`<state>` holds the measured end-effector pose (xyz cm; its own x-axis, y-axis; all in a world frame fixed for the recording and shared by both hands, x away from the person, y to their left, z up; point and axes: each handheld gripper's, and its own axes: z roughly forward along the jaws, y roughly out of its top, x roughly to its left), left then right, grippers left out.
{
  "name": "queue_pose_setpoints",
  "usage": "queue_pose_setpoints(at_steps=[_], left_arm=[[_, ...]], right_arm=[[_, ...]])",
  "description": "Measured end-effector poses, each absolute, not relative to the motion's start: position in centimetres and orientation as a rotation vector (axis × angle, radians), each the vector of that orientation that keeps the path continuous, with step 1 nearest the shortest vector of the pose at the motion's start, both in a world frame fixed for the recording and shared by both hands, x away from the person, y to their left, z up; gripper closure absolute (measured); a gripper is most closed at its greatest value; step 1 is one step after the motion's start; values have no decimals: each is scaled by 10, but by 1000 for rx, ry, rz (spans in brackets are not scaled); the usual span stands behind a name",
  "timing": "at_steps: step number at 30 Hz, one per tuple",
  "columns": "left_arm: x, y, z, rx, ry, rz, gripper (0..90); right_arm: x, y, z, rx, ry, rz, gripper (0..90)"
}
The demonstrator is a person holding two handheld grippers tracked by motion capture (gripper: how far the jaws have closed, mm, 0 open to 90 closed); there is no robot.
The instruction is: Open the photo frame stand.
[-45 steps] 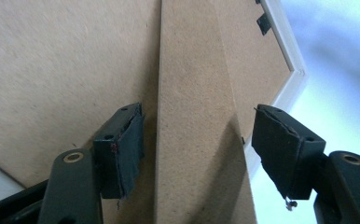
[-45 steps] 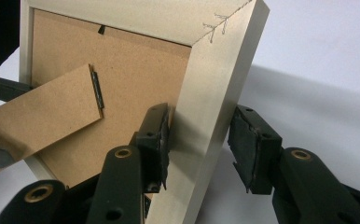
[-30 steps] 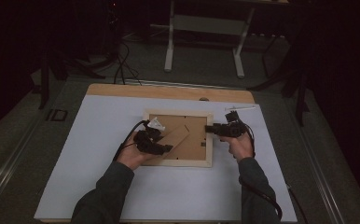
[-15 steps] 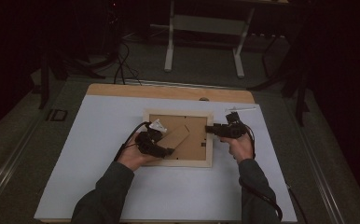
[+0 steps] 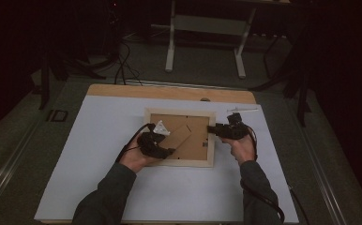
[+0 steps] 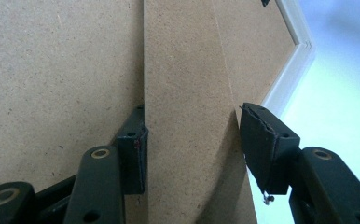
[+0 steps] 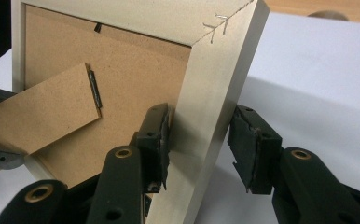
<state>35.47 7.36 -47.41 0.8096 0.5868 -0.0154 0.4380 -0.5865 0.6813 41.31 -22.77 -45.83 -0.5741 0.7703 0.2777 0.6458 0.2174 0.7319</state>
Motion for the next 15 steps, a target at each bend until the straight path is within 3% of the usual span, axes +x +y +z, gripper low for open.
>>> queue_pose_setpoints(at_steps=[15], left_arm=[[359,67,-471,2304,745,341,491]], right_arm=[[411,-228,-447,1332,2296,1257,585]])
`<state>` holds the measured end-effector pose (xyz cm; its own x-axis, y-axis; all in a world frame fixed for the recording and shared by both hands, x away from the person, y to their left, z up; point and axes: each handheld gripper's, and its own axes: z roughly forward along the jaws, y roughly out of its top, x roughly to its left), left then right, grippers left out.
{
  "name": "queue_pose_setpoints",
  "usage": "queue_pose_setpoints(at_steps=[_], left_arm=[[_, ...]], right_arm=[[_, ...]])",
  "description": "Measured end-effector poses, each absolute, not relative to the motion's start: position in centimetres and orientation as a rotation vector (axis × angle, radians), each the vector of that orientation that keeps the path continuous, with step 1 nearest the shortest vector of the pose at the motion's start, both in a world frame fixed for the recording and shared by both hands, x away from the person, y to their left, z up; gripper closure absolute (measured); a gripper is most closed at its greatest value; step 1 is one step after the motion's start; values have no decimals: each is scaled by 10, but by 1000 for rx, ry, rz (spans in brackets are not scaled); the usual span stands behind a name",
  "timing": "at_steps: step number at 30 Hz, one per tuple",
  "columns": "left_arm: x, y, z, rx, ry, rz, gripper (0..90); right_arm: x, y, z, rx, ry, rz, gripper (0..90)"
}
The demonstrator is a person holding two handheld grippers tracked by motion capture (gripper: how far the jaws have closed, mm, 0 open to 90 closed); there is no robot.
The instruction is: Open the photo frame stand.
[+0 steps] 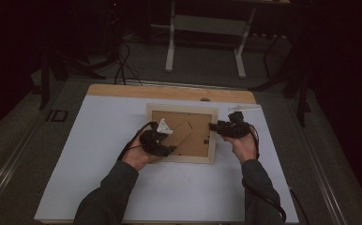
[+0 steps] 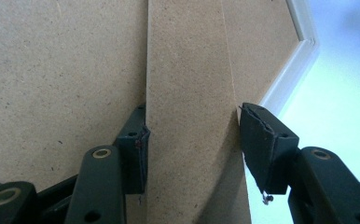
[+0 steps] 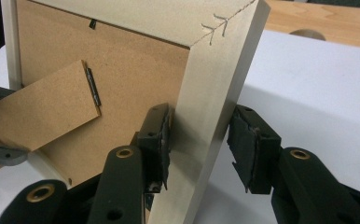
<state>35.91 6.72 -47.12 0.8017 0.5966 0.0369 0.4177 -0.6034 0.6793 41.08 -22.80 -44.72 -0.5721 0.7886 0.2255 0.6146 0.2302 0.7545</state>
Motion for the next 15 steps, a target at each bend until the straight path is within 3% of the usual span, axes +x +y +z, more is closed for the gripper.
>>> queue_pose_setpoints(at_steps=[15], left_arm=[[364,61,-471,2299,758,419,498]], right_arm=[[411,-225,-436,1281,2258,1212,592]])
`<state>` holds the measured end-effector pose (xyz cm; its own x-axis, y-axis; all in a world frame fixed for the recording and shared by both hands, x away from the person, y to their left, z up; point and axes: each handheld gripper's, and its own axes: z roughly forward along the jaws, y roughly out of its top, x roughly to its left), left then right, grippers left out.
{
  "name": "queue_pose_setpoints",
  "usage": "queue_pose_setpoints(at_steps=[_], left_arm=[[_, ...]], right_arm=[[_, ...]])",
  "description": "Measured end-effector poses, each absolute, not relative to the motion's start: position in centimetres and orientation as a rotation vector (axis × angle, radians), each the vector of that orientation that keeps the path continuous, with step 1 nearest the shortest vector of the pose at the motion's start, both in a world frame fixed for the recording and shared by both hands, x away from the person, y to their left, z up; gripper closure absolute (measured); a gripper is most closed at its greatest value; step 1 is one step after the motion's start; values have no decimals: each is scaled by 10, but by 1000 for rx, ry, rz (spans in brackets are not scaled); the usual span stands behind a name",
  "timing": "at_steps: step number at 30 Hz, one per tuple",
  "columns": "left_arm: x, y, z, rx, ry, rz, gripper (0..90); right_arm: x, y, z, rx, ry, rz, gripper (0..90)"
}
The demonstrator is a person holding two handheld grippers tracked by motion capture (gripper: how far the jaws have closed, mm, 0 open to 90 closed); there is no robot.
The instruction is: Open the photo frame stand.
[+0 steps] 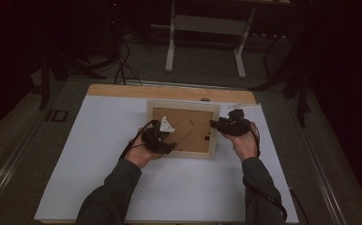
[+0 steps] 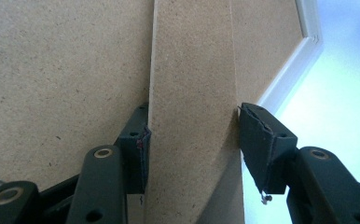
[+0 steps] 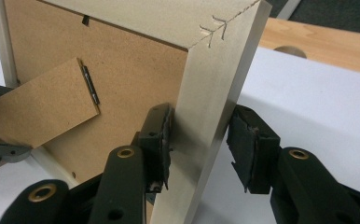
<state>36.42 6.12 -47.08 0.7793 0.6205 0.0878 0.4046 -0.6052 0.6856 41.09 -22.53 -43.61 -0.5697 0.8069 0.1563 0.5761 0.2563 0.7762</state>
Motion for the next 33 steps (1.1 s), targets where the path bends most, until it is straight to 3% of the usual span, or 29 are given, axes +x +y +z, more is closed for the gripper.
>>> queue_pose_setpoints(at_steps=[24,33], left_arm=[[369,58,-475,2286,808,609,525],[379,68,-478,2220,893,577,548]], right_arm=[[412,-220,-426,1160,2215,1254,617],[410,-207,-422,1085,2203,1198,618]])
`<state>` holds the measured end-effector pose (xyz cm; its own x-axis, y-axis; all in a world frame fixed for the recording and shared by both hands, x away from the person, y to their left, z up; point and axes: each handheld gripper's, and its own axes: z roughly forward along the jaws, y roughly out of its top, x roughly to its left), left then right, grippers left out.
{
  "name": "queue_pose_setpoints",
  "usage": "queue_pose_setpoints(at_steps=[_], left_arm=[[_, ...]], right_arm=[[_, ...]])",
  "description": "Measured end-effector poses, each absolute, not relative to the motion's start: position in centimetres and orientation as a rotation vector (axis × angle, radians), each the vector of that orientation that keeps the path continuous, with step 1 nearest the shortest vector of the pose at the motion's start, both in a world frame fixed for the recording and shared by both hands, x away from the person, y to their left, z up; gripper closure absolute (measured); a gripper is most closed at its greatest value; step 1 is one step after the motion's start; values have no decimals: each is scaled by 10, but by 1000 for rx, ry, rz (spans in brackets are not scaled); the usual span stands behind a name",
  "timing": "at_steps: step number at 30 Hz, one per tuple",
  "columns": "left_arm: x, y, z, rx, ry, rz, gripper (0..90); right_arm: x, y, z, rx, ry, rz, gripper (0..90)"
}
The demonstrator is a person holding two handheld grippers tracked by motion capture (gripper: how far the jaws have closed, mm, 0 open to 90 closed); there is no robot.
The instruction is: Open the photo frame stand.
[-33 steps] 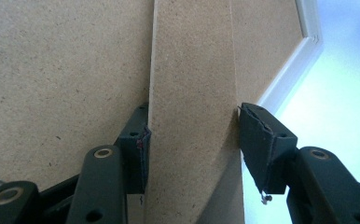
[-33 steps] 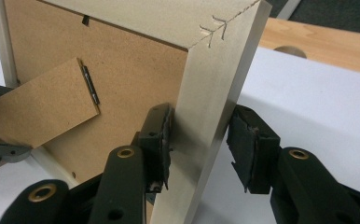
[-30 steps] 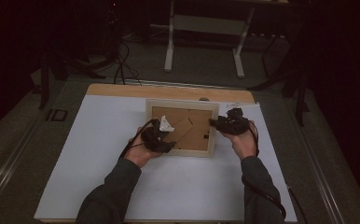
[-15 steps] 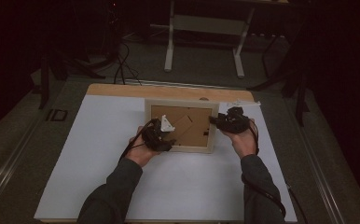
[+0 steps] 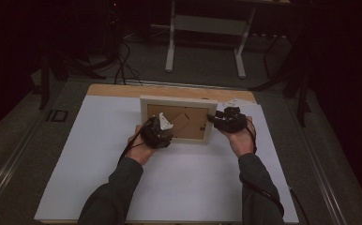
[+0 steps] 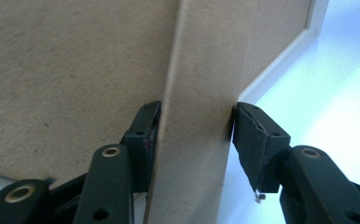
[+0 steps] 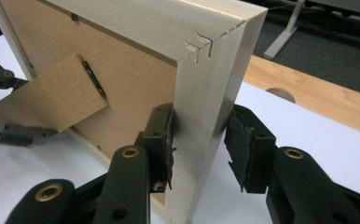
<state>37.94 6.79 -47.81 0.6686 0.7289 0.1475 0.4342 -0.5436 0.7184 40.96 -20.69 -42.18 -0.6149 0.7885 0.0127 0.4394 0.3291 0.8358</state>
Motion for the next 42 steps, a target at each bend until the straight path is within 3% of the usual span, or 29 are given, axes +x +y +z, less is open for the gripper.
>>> queue_pose_setpoints(at_steps=[13,18,30,42], left_arm=[[363,71,-465,2182,830,524,604],[355,67,-463,2202,788,587,688],[355,63,-466,2232,811,681,696],[362,67,-468,2217,834,676,684]], right_arm=[[401,-207,-422,1035,2210,1184,619],[396,-206,-422,1024,2199,1177,619],[381,-207,-424,1034,2186,1186,623],[376,-203,-425,1025,2163,1170,623]])
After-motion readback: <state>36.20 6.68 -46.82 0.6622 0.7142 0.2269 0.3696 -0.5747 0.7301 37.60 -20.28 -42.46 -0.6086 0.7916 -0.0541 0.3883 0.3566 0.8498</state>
